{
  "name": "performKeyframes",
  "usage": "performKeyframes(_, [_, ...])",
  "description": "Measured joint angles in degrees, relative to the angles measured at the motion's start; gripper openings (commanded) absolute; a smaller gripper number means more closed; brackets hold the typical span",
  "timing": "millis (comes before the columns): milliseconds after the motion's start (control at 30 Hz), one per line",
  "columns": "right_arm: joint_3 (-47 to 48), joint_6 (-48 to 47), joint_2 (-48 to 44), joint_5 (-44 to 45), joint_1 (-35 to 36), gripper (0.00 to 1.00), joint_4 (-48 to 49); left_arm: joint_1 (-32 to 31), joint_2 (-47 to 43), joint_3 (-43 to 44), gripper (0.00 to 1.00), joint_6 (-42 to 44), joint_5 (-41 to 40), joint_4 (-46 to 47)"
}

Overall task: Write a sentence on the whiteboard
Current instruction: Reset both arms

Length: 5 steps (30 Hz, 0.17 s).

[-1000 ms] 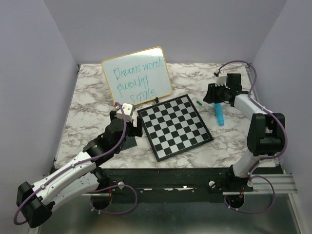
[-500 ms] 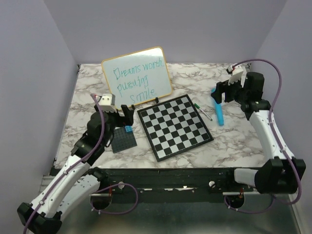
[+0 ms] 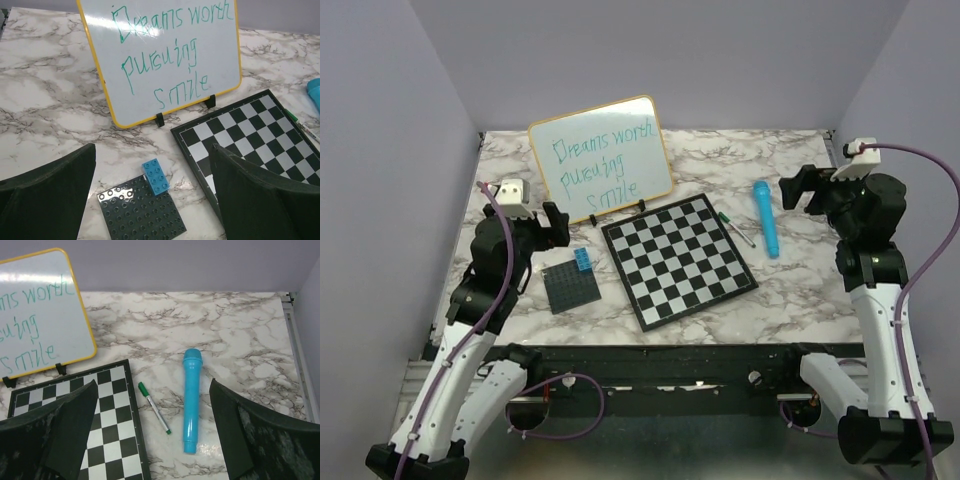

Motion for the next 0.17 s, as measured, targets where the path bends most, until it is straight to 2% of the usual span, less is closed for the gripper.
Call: performKeyframes(167, [-0.59, 2.25, -0.31, 1.42, 0.00, 1.00, 1.55, 0.00, -2.69, -2.71, 0.99, 2.25, -0.74, -0.24])
